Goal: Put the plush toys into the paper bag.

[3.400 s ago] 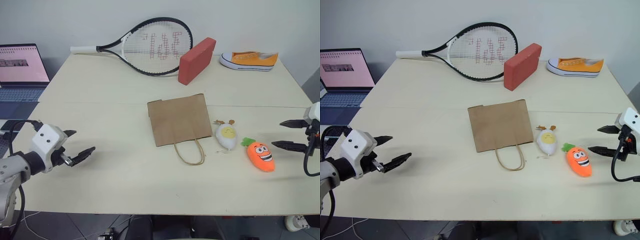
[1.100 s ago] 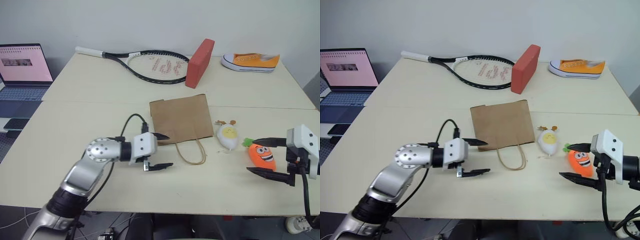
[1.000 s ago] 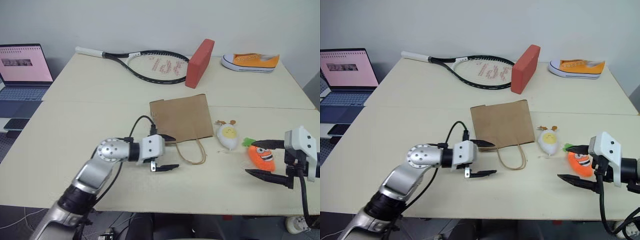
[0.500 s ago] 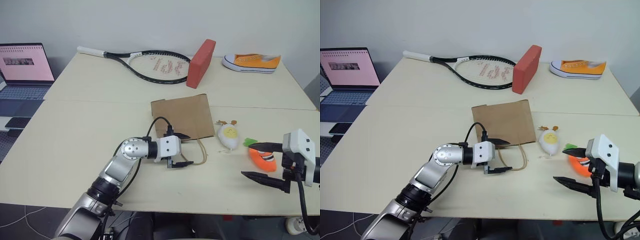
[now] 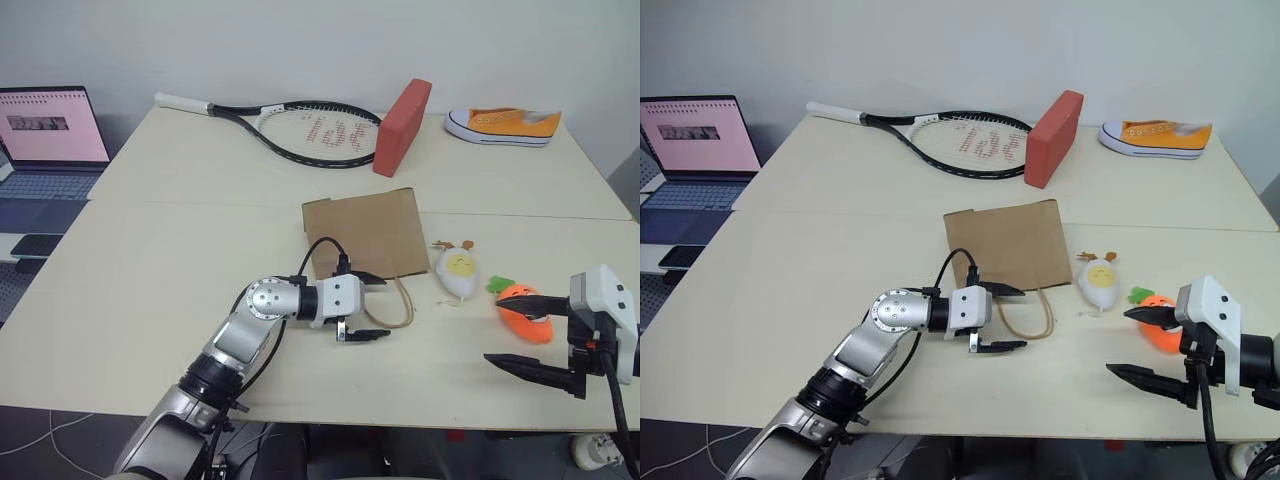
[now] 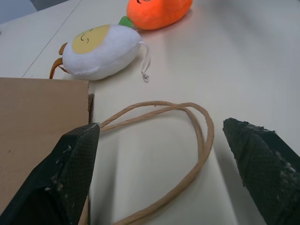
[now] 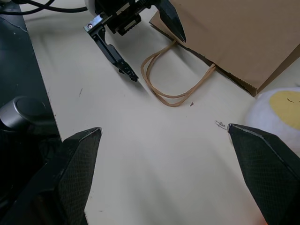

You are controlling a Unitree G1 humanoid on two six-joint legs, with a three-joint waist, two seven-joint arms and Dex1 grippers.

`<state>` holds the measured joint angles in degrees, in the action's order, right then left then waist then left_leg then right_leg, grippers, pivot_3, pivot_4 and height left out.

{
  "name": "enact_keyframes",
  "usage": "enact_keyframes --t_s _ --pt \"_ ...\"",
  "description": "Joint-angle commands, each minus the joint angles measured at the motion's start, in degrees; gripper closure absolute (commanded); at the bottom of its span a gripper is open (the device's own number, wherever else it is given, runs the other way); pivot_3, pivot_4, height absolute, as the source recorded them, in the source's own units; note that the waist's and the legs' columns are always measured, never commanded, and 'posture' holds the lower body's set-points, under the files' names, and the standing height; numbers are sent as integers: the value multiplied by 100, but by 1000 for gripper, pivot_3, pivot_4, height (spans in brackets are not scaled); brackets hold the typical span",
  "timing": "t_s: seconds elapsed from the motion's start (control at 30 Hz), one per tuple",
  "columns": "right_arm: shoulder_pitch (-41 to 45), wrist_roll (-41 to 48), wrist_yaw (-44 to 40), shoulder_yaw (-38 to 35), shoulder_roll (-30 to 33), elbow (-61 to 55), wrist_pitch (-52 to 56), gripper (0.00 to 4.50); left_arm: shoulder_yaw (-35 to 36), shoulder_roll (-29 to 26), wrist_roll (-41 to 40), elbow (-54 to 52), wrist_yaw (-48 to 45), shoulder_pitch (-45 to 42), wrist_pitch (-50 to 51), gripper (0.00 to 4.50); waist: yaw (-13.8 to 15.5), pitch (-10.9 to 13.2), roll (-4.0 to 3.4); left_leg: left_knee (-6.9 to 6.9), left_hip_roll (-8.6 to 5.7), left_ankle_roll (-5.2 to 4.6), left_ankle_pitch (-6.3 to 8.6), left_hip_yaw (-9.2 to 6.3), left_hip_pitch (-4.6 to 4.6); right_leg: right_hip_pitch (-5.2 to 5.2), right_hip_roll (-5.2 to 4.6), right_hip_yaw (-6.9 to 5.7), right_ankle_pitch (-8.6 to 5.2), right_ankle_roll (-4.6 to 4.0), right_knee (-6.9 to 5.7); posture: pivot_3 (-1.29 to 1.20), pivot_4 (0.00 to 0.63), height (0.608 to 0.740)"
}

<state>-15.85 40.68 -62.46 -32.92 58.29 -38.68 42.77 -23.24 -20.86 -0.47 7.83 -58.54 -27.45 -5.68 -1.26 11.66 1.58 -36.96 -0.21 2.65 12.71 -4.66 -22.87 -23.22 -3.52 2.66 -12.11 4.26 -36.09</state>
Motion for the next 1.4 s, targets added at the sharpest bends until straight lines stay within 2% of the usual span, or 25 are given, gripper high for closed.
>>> enact_keyframes --t_s 0.03,0.13,0.23,0.63,0.8,1.0,1.1,1.27,1.4 --pt "5 -14 -23 -64 29 -124 -156 0 4 68 48 19 64 -106 -235 22 0 0 0 0 0 0 0 0 0 0 0 0 0 0 0 0 150 740" --pt "57 -26 8 -30 28 -85 -194 0 3 103 62 92 77 -116 -313 22 -1 0 0 1 0 0 0 0 0 0 0 0 0 0 0 0 150 740" --pt "83 -21 45 5 13 -115 -199 0 10 144 19 127 34 -125 -366 568 0 0 0 1 0 0 0 -1 0 0 0 0 0 0 0 0 150 740" --pt "210 -8 204 158 5 -150 -192 0 -65 131 110 309 -136 -197 -473 4452 0 0 0 1 0 0 0 -1 0 0 0 0 0 0 0 0 150 740" --pt "238 -4 264 236 -41 -160 -227 0 -23 113 96 382 -178 -241 -432 4483 0 0 0 1 0 0 0 -1 -1 0 0 0 0 0 0 0 150 740" --pt "370 80 400 400 -147 -233 -220 0 274 132 -448 75 -341 -332 218 4483 -6 0 0 1 0 0 0 -2 0 0 1 -1 0 0 0 0 150 740" --pt "459 175 580 555 -260 -348 -171 0 595 141 -981 -270 -374 -514 897 4483 -4 0 0 1 0 0 0 -3 -1 0 1 -2 0 0 0 0 150 740" --pt "652 421 1179 1039 -625 -629 53 0 988 -174 -1788 -1088 -565 -675 2165 4483 -31 -1 -2 3 2 0 0 -9 -2 0 4 -5 0 0 0 0 150 740" --pt "1271 25 2138 2025 -1279 -493 93 0 1354 -409 -2505 -1598 -511 -818 3298 4483 -58 -1 0 7 7 0 0 -10 2 -1 10 -5 -1 -2 -1 0 150 740"
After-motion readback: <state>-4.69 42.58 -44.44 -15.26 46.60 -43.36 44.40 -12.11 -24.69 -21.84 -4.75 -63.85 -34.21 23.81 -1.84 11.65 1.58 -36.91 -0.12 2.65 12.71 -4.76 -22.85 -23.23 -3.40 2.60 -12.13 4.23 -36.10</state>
